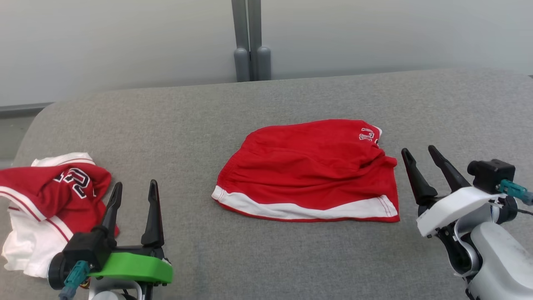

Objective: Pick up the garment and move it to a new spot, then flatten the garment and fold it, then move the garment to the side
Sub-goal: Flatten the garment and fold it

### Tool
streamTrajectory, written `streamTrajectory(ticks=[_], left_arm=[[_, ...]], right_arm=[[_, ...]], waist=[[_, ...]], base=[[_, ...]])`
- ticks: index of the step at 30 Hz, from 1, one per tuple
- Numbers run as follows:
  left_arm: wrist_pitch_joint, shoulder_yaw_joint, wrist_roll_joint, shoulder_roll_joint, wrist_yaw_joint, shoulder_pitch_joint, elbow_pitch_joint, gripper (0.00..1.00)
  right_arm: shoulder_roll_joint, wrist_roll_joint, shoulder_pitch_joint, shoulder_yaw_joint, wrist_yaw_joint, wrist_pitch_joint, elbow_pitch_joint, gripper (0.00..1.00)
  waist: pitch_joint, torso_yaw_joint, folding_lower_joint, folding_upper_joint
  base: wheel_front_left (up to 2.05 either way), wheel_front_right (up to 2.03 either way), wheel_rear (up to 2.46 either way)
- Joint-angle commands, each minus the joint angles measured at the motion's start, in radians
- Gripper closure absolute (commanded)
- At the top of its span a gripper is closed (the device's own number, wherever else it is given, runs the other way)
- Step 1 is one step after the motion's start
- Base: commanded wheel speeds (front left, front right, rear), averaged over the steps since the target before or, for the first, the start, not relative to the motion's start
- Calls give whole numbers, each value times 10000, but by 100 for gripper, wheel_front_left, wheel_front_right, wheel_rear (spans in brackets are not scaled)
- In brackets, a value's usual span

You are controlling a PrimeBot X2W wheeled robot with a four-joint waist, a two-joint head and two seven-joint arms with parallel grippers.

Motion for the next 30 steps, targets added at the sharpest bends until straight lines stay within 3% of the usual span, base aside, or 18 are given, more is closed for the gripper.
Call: streamTrajectory(ticks=[1,13,30], left_arm=[[-3,107,97,-47,-60,173,-58,0],[-3,534,517,-601,-498,607,15,0],[-4,794,943,-992,-961,517,287,0]], right_arm=[[125,-194,393,-262,2,-164,-323,0],[1221,-1478,2780,-2104,3,-321,-2576,0],[1252,-1896,2782,-1867,3,-322,-2551,0]], waist=[[-380,-424,0,0],[-391,-789,0,0],[-344,-691,0,0]], base=[[0,0,0],[0,0,0],[0,0,0]])
